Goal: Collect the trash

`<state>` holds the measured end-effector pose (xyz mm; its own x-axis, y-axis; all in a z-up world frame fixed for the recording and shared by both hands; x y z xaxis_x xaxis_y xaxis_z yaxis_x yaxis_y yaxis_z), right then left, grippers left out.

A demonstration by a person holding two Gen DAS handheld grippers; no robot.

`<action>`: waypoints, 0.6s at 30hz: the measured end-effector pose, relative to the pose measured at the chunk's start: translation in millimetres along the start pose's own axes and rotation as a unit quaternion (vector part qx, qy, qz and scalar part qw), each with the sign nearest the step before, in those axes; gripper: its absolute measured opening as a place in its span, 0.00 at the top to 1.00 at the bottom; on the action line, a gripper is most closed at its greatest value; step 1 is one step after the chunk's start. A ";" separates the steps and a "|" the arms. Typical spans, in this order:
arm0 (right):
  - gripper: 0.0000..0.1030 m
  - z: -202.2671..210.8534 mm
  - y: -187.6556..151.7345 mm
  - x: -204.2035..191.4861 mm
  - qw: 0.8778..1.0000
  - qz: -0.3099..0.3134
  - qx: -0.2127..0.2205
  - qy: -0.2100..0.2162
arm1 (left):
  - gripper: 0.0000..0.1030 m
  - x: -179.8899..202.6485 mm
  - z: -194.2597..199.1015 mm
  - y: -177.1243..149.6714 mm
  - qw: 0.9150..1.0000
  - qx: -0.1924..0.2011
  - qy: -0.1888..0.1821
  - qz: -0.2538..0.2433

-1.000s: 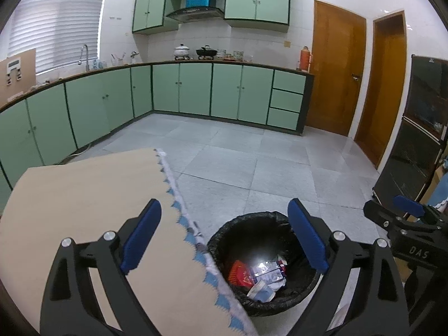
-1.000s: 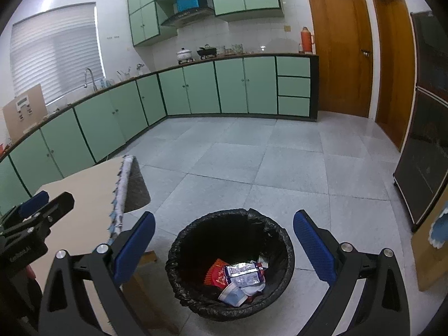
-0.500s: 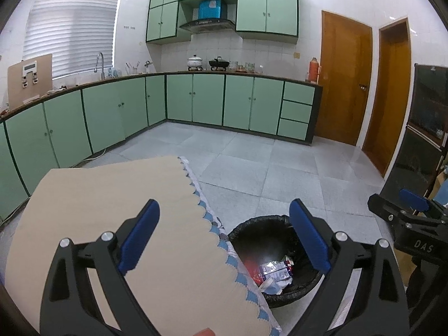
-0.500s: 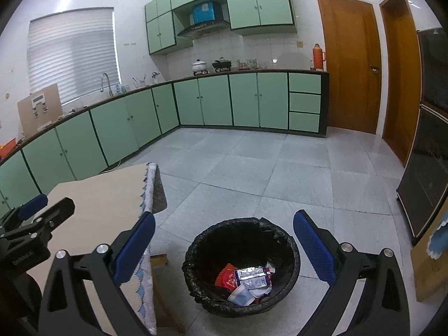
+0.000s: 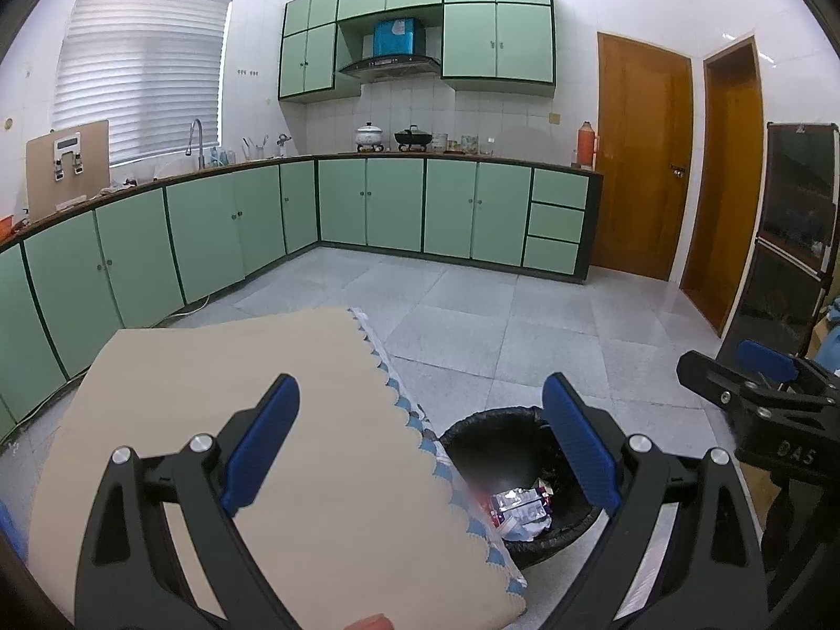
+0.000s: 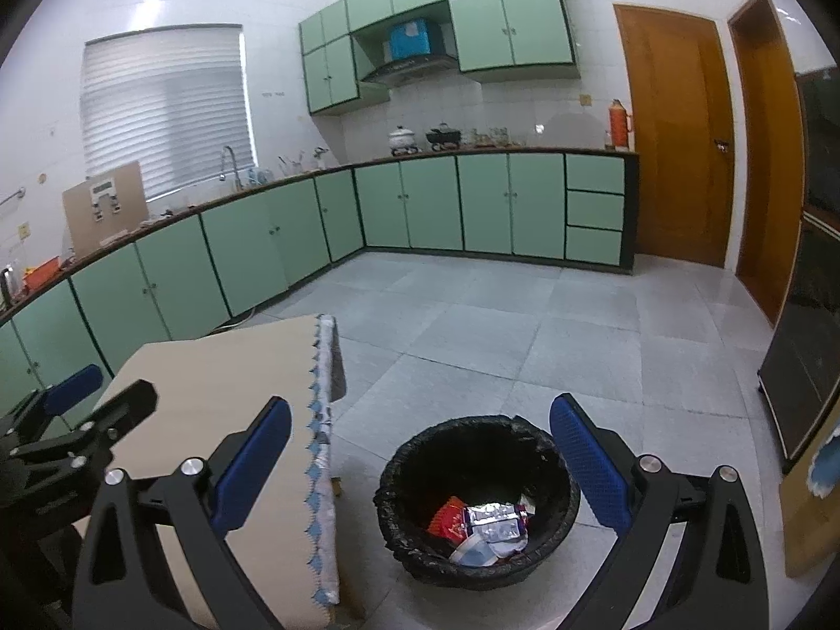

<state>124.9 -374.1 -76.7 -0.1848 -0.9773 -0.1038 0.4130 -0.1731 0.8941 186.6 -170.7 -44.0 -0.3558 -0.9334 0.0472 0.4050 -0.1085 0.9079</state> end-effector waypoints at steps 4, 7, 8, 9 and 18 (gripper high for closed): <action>0.06 12.4 4.8 -8.6 1.000 0.010 0.012 0.006 | 0.12 -1.1 7.2 0.7 1.000 0.007 0.001 0.000; 0.06 17.4 6.7 -12.0 1.000 0.011 0.018 0.008 | 0.12 -3.1 14.8 -0.6 1.000 0.013 0.000 0.000; 0.06 18.2 7.0 -12.8 1.000 0.011 0.018 0.008 | 0.12 -3.1 16.6 0.0 1.000 0.015 0.002 -0.001; 0.06 19.0 7.2 -12.1 1.000 0.012 0.019 0.009 | 0.12 -3.1 18.0 0.5 1.000 0.016 0.003 -0.001; 0.06 24.4 6.4 -20.7 0.999 0.021 0.024 0.013 | 0.12 -5.6 23.6 4.0 1.000 0.024 0.006 0.000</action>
<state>109.5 -352.0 -58.1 -0.1441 -0.9866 -0.0771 0.3770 -0.1268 0.9175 170.3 -157.9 -30.8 -0.3457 -0.9373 0.0434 0.3649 -0.0916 0.9265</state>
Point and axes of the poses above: each gripper's, at about its wrist camera, not at the fingertips, and z roughly against the way its jaws point, x to its right, y to its top, the point moved 9 cm from there along -z, roughly the way its jaws point, and after that the axes turned 3 degrees about -y, right-handed, at the moved point
